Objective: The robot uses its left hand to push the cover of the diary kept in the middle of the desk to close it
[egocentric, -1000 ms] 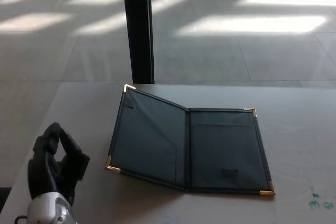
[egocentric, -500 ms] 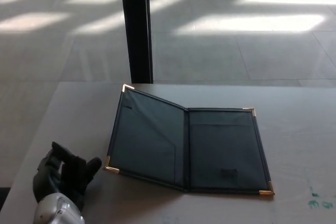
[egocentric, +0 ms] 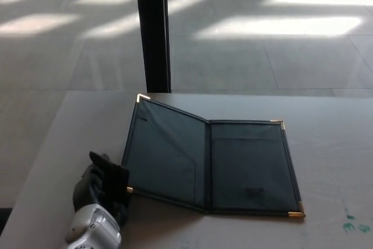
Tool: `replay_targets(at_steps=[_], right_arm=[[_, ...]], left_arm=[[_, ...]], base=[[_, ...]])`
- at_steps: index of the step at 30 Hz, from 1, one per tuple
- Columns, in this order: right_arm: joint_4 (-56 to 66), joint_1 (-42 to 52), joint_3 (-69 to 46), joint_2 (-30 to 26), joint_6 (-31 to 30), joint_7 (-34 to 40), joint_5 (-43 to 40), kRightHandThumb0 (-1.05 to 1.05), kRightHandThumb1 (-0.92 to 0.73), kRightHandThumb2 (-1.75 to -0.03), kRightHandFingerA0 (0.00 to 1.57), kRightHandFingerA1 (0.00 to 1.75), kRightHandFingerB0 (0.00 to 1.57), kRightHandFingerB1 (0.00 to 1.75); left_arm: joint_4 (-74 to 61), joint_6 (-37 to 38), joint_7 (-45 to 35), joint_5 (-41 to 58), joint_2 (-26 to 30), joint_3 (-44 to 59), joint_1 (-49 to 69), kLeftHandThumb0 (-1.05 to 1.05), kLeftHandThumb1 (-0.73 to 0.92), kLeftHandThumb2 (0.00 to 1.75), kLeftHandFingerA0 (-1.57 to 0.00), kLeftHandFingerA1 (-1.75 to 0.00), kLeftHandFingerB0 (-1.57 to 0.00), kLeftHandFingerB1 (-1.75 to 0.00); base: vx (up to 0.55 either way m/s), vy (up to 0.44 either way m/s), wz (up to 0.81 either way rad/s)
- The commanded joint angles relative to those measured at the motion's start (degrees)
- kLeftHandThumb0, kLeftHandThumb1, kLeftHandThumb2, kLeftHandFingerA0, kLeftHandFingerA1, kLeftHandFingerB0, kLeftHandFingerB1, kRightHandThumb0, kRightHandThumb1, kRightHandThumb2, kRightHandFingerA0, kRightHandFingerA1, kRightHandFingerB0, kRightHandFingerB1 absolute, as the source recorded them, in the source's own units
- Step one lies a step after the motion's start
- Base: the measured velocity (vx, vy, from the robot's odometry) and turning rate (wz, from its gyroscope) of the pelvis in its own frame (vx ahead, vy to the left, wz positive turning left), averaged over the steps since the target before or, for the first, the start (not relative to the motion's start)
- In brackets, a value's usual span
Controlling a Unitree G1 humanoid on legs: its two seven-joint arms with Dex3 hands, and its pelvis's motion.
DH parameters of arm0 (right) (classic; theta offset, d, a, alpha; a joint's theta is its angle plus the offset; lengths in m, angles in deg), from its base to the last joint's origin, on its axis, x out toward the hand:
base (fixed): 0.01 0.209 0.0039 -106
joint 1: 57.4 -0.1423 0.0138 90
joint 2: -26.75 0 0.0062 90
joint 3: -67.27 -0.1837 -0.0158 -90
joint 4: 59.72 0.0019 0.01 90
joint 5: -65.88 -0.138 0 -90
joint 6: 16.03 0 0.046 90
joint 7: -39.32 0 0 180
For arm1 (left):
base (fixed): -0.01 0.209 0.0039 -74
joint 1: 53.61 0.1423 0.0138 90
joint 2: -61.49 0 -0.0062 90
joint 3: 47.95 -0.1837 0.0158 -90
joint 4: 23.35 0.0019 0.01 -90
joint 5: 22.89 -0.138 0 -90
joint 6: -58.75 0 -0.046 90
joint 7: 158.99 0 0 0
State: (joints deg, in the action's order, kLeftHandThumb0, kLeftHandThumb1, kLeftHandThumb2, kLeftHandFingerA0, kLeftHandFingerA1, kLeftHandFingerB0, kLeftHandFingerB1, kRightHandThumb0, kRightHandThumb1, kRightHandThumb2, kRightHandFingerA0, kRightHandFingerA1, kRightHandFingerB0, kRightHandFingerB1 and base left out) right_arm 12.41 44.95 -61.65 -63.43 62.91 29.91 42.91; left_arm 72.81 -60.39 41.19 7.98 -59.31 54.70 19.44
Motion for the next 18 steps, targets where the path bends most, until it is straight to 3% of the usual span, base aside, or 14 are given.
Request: replay_targets(at_steps=[1,2,3,4,5,6,7,9,10,12,13,15,18], right_arm=[[0.16,-0.97,-0.59,-2.55,-1.72,0.72,-0.64,-1.0,-0.89,-0.69,1.0,0.59,0.76,0.5],[-0.14,-1.18,-0.5,-2.68,-1.7,0.56,-0.59,-1.0,-0.89,-0.69,1.0,0.59,0.77,0.49],[-0.13,-1.45,-0.28,-2.55,-1.62,0.72,-0.4,-0.99,-0.88,-0.67,1.02,0.59,0.79,0.5],[-0.03,-1.68,-0.22,-2.38,-1.63,1.1,-0.31,-0.95,-0.64,-1.18,1.05,0.64,0.76,0.55],[0.02,-1.92,-0.25,-2.24,-1.63,1.51,-0.24,-0.94,-0.63,-1.17,1.03,0.63,0.78,0.56],[0.01,-1.97,-0.26,-2.24,-1.53,1.5,-0.2,-0.94,-0.63,-1.17,1.03,0.63,0.78,0.56],[-0.09,-2.0,-0.24,-2.3,-1.55,1.49,-0.14,-0.94,-0.64,-1.17,1.03,0.63,0.77,0.57],[0.59,-1.37,-0.18,-2.61,-1.66,0.55,-0.24,-0.95,-0.66,-1.2,1.0,0.62,0.71,0.55],[-0.02,-1.56,-0.2,-2.76,-1.44,0.22,-0.28,-0.99,-0.89,-0.68,1.01,0.61,0.77,0.51],[0.08,-1.54,-0.23,-2.96,-1.8,0.27,-0.25,-0.99,-0.88,-0.67,1.01,0.6,0.78,0.5],[0.17,-1.66,-0.35,-2.88,-2.18,0.53,-0.44,-0.94,-0.65,-1.19,1.0,0.64,0.72,0.56],[-0.22,-1.27,-0.2,-3.11,-1.89,0.29,0.0,-0.95,-0.67,-1.2,0.99,0.62,0.72,0.55],[0.46,-0.83,-0.64,-2.72,-2.35,0.78,-0.39,-0.96,-0.66,-1.2,1.01,0.64,0.73,0.56]], left_arm=[[2.12,-1.15,0.29,1.54,-12.47,-5.83,6.02,-0.93,0.92,0.85,-0.04,-0.44,0.0,-0.23],[2.13,-1.38,-0.01,1.45,-12.51,-6.98,6.57,-0.9,0.87,1.25,-0.06,-0.47,-0.03,-0.3],[2.03,-1.66,-0.55,1.25,-12.38,-8.56,7.29,-0.87,0.83,1.22,-0.08,-0.58,0.0,-0.37],[2.42,-1.74,-1.3,0.44,-12.6,-11.04,7.92,-0.97,0.92,0.83,-0.1,-0.57,-0.05,-0.4],[3.24,-1.78,-2.28,-0.69,-13.12,-14.51,8.62,-0.9,0.82,1.21,-0.11,-0.58,-0.01,-0.44],[3.51,-1.77,-2.41,-0.69,-13.24,-15.31,8.7,-0.9,0.82,1.21,-0.11,-0.58,-0.01,-0.44],[3.54,-2.08,-2.53,-0.76,-13.31,-16.3,8.88,-0.99,0.92,0.86,-0.13,-0.58,-0.06,-0.4],[2.67,-3.16,-2.24,-0.06,-14.01,-18.93,10.1,-0.97,0.92,0.82,-0.15,-0.57,-0.11,-0.45],[2.46,-3.49,-2.65,0.53,-13.96,-19.4,10.19,-0.97,0.92,0.84,-0.15,-0.56,-0.12,-0.46],[0.78,-4.4,-3.52,0.89,-13.02,-22.13,9.95,-0.97,0.92,0.88,-0.29,-0.57,-0.21,-0.47],[-1.2,-4.93,-3.12,0.23,-12.17,-24.37,8.85,-0.98,0.92,0.92,-0.33,-0.55,-0.25,-0.48],[-4.06,-4.99,-1.99,-1.2,-10.9,-27.73,7.26,-0.97,0.92,0.88,-0.41,-0.55,-0.33,-0.49],[-9.4,0.24,-4.51,-9.69,-4.58,-38.46,1.56,-0.97,0.92,0.92,-0.33,-0.52,-0.24,-0.44]], base=[[0.0,0.0,0.0],[0.0,0.0,0.0],[0.0,0.0,0.0],[0.0,0.0,0.0],[0.0,0.0,0.0],[0.0,0.0,0.0],[0.0,0.0,0.1],[0.0,0.0,0.08],[0.0,0.0,0.09],[0.0,0.0,0.07],[0.0,0.0,0.07],[0.0,0.0,0.06],[0.0,0.0,0.0]])
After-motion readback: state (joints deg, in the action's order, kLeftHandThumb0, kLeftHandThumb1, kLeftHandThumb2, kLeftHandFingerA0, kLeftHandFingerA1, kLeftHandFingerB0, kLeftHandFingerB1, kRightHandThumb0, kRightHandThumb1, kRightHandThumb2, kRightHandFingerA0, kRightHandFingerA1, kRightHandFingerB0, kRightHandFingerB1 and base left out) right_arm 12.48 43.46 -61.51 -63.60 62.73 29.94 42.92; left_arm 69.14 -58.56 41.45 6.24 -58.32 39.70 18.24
